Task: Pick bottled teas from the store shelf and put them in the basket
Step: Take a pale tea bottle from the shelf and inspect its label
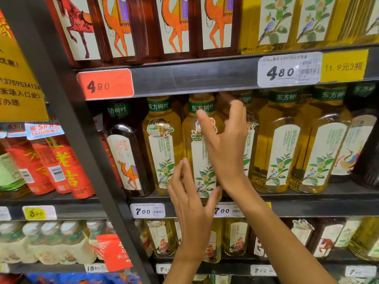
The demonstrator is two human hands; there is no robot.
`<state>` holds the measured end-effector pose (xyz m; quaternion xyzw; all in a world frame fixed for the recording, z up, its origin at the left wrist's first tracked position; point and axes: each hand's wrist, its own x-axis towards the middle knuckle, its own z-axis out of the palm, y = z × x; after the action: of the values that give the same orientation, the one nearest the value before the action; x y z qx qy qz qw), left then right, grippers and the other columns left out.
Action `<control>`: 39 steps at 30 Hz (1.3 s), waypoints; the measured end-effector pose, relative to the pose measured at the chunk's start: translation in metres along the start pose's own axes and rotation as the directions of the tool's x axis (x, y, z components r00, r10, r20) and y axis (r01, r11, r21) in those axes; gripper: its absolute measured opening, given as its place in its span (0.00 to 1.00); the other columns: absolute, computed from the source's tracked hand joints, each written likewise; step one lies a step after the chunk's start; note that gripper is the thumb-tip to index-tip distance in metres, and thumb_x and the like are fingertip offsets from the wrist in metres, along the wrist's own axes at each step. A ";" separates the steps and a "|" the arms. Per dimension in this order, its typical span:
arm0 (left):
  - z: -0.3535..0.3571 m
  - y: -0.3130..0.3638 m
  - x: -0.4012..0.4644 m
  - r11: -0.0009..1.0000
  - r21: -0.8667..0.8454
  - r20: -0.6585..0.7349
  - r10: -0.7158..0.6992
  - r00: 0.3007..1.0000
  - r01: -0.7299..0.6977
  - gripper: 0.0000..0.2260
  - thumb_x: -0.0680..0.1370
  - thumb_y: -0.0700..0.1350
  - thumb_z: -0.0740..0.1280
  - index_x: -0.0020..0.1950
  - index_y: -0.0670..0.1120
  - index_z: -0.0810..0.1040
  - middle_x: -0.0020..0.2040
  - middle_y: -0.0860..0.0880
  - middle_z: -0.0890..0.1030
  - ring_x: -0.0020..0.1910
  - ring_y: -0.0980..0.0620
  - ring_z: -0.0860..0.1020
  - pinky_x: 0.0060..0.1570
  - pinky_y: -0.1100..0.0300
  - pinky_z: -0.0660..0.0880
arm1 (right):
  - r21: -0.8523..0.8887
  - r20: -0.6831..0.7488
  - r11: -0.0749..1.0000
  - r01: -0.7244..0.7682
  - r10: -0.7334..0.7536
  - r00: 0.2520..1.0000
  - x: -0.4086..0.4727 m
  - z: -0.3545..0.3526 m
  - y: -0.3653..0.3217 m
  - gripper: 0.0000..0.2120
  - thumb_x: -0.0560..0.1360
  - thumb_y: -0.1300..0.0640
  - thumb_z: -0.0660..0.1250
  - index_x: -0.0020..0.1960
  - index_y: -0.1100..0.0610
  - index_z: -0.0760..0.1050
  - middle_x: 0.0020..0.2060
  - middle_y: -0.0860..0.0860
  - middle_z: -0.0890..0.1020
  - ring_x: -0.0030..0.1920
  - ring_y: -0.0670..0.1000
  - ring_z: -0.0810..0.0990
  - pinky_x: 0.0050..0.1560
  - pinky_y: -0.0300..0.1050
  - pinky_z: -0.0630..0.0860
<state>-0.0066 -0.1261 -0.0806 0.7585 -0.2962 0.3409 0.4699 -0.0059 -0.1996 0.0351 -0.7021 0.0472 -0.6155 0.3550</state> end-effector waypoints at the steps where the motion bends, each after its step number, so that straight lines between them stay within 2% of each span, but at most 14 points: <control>1: 0.000 -0.001 0.001 1.000 0.006 -0.009 -0.004 1.000 0.004 0.36 0.75 0.56 0.63 0.77 0.45 0.52 0.70 0.45 0.62 0.66 0.58 0.58 0.67 0.73 0.52 | -0.007 0.025 1.000 0.016 -0.015 1.000 -0.004 -0.001 0.002 0.18 0.75 0.53 0.68 0.57 0.66 0.71 0.48 0.56 0.74 0.47 0.44 0.70 0.48 0.28 0.67; 4: 0.002 -0.005 0.005 0.997 0.073 -0.035 -0.011 0.999 0.014 0.38 0.73 0.50 0.67 0.77 0.44 0.52 0.65 0.40 0.65 0.62 0.58 0.58 0.64 0.69 0.56 | -0.129 0.116 0.984 0.122 -0.107 0.987 -0.021 -0.009 0.012 0.22 0.76 0.53 0.68 0.63 0.67 0.71 0.56 0.60 0.77 0.59 0.50 0.72 0.60 0.40 0.70; 7: 0.006 -0.006 0.007 0.991 0.131 -0.027 -0.028 0.999 0.031 0.42 0.69 0.45 0.75 0.76 0.44 0.53 0.62 0.37 0.68 0.58 0.54 0.62 0.59 0.64 0.61 | -0.409 0.157 0.861 0.304 -0.261 0.952 -0.027 -0.020 0.025 0.21 0.76 0.49 0.65 0.63 0.62 0.75 0.59 0.57 0.80 0.65 0.53 0.67 0.67 0.50 0.61; 13: 0.014 0.000 0.010 0.966 0.252 -0.053 -0.046 0.998 0.058 0.42 0.67 0.46 0.77 0.74 0.37 0.59 0.59 0.34 0.72 0.54 0.46 0.66 0.50 0.49 0.75 | -0.506 0.162 0.788 0.350 -0.312 0.936 -0.023 -0.021 0.034 0.20 0.75 0.48 0.66 0.61 0.59 0.77 0.56 0.54 0.82 0.63 0.53 0.67 0.63 0.50 0.60; 17: 0.016 0.003 0.011 0.951 0.304 -0.054 -0.050 0.997 0.064 0.41 0.65 0.45 0.78 0.72 0.34 0.63 0.57 0.32 0.74 0.52 0.46 0.66 0.45 0.49 0.77 | -0.518 0.164 0.778 0.354 -0.316 0.935 -0.023 -0.021 0.034 0.20 0.74 0.48 0.67 0.61 0.59 0.78 0.55 0.54 0.82 0.63 0.53 0.67 0.62 0.51 0.61; 20: 0.013 0.007 0.010 0.957 0.284 -0.049 -0.044 0.998 0.056 0.41 0.66 0.45 0.78 0.72 0.34 0.62 0.58 0.33 0.74 0.53 0.47 0.66 0.45 0.49 0.78 | -0.425 0.160 0.845 0.325 -0.284 0.945 -0.020 -0.026 0.029 0.20 0.74 0.50 0.69 0.61 0.61 0.77 0.57 0.55 0.81 0.63 0.52 0.68 0.62 0.50 0.62; 22: 0.010 0.008 0.007 0.968 0.244 -0.058 -0.044 0.997 0.057 0.40 0.67 0.44 0.78 0.72 0.36 0.61 0.61 0.34 0.72 0.55 0.48 0.66 0.50 0.50 0.77 | -0.347 0.067 0.902 0.258 -0.251 0.966 -0.011 -0.034 0.026 0.19 0.75 0.52 0.68 0.61 0.64 0.75 0.56 0.58 0.80 0.61 0.53 0.69 0.62 0.48 0.65; 25: 0.007 0.012 -0.002 0.986 0.159 -0.077 -0.031 0.997 0.043 0.35 0.70 0.40 0.75 0.72 0.40 0.62 0.64 0.39 0.67 0.59 0.50 0.68 0.59 0.55 0.70 | -0.374 -0.079 0.921 0.108 -0.148 0.986 0.014 -0.049 0.023 0.12 0.77 0.58 0.66 0.54 0.67 0.73 0.45 0.59 0.76 0.49 0.54 0.69 0.52 0.49 0.71; 27: 0.008 0.017 -0.007 0.993 0.116 -0.059 -0.005 0.998 0.011 0.29 0.71 0.38 0.73 0.70 0.39 0.67 0.62 0.41 0.70 0.60 0.50 0.69 0.60 0.55 0.71 | -0.449 0.024 0.892 0.054 -0.049 0.999 0.030 -0.051 0.020 0.05 0.76 0.61 0.64 0.45 0.62 0.69 0.38 0.56 0.71 0.41 0.55 0.69 0.44 0.56 0.73; 29: 0.012 0.023 -0.011 0.997 0.076 0.003 0.023 1.000 -0.023 0.25 0.72 0.37 0.73 0.67 0.39 0.70 0.60 0.41 0.75 0.59 0.49 0.72 0.58 0.51 0.74 | -0.543 0.218 0.835 0.084 0.044 0.975 0.041 -0.046 0.017 0.13 0.77 0.60 0.62 0.35 0.57 0.64 0.33 0.54 0.71 0.36 0.57 0.73 0.40 0.57 0.73; 31: 0.015 0.028 -0.016 0.999 0.044 0.081 0.020 0.997 -0.024 0.24 0.72 0.36 0.72 0.67 0.40 0.72 0.59 0.42 0.77 0.60 0.47 0.74 0.59 0.48 0.74 | -0.610 0.322 0.784 0.118 0.109 0.940 0.046 -0.042 0.017 0.19 0.77 0.58 0.61 0.30 0.54 0.59 0.28 0.52 0.69 0.33 0.58 0.74 0.35 0.52 0.70; 33: 0.017 0.030 -0.019 1.000 0.018 0.143 -0.014 0.990 0.012 0.24 0.74 0.36 0.71 0.69 0.41 0.71 0.61 0.43 0.77 0.62 0.47 0.73 0.63 0.48 0.72 | -0.619 0.320 0.780 0.087 0.150 0.935 0.048 -0.040 0.016 0.21 0.77 0.59 0.62 0.28 0.54 0.57 0.25 0.50 0.65 0.30 0.55 0.70 0.35 0.47 0.64; 36: 0.017 0.027 -0.020 0.999 0.004 0.208 -0.047 0.977 0.047 0.24 0.76 0.38 0.69 0.71 0.43 0.68 0.65 0.45 0.74 0.66 0.49 0.71 0.67 0.52 0.68 | -0.456 0.236 0.887 -0.071 0.197 0.951 0.052 -0.042 0.017 0.22 0.72 0.64 0.64 0.27 0.55 0.56 0.23 0.49 0.62 0.25 0.49 0.61 0.32 0.45 0.62; 39: 0.014 0.027 -0.018 0.995 -0.029 0.266 -0.082 0.960 0.093 0.26 0.78 0.42 0.67 0.74 0.47 0.63 0.67 0.48 0.71 0.68 0.52 0.68 0.69 0.56 0.64 | -0.308 0.195 0.945 -0.108 0.173 0.965 0.051 -0.049 0.015 0.18 0.72 0.60 0.67 0.30 0.58 0.61 0.24 0.54 0.67 0.27 0.49 0.62 0.30 0.48 0.63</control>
<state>-0.0348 -0.1464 -0.0861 0.7997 -0.3295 0.2092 0.4563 -0.0326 -0.2578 0.0690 -0.8056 0.1491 -0.4931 0.2926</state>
